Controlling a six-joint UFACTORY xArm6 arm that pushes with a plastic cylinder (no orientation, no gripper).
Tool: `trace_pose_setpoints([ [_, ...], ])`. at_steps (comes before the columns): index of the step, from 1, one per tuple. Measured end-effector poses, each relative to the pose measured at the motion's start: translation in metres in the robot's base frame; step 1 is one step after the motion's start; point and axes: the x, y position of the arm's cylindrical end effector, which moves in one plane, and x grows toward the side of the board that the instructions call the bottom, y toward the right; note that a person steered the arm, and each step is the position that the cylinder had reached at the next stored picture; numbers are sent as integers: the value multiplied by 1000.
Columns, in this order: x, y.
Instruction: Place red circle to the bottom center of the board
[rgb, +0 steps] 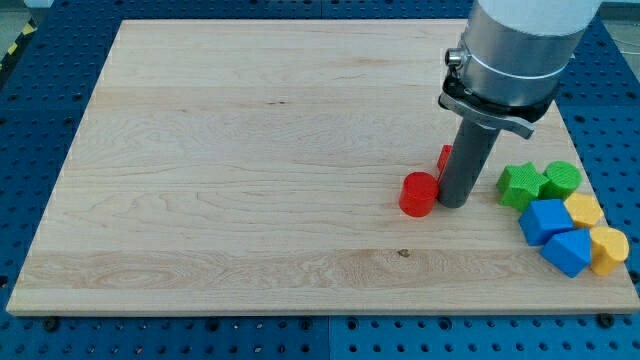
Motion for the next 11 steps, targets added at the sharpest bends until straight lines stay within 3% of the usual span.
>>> trace_pose_setpoints([
  [5, -3, -73],
  [11, -12, -100],
])
